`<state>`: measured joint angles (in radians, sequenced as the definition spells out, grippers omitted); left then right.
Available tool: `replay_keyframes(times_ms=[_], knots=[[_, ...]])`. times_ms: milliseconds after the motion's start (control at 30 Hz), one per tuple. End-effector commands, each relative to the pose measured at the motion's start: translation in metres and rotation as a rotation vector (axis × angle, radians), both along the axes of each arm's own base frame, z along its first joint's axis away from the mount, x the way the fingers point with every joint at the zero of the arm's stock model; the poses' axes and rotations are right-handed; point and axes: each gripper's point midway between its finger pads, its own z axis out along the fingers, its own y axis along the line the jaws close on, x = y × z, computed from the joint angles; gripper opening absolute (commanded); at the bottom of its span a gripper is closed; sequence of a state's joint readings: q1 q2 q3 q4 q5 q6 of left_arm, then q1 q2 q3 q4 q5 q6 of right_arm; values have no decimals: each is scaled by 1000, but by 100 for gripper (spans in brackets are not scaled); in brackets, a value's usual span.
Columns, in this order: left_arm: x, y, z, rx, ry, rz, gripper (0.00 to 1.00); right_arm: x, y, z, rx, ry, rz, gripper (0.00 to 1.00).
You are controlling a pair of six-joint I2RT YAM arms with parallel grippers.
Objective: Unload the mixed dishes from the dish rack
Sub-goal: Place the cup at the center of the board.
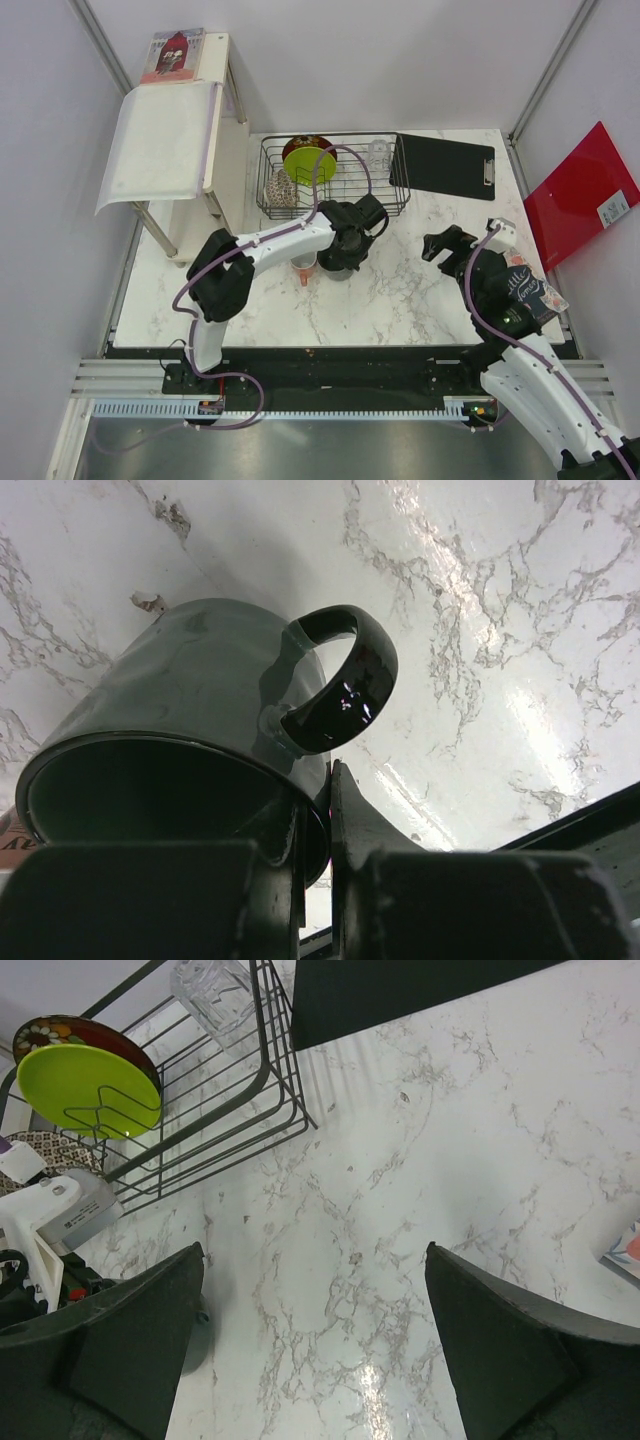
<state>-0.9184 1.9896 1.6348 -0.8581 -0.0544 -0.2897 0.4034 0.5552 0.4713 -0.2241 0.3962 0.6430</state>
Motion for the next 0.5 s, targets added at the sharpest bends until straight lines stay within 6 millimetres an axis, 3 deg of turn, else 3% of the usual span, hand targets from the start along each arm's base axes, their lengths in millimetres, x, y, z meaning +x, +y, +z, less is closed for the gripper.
replay_keyframes(times_ms=[0, 67, 133, 300, 467], knots=[[2, -3, 1, 27, -59, -31, 4, 0, 3, -2, 19, -10, 10, 98], [1, -2, -1, 35, -61, -29, 7, 0, 3, -2, 22, -13, 7, 98], [2, -2, 1, 35, -69, -26, 17, -1, 4, -2, 25, -13, 14, 98], [6, -9, 20, -2, -104, -26, 51, -2, 3, -1, 25, -16, 13, 98], [11, -15, 40, -29, -135, -22, 59, -3, 2, 0, 29, -17, 9, 98]])
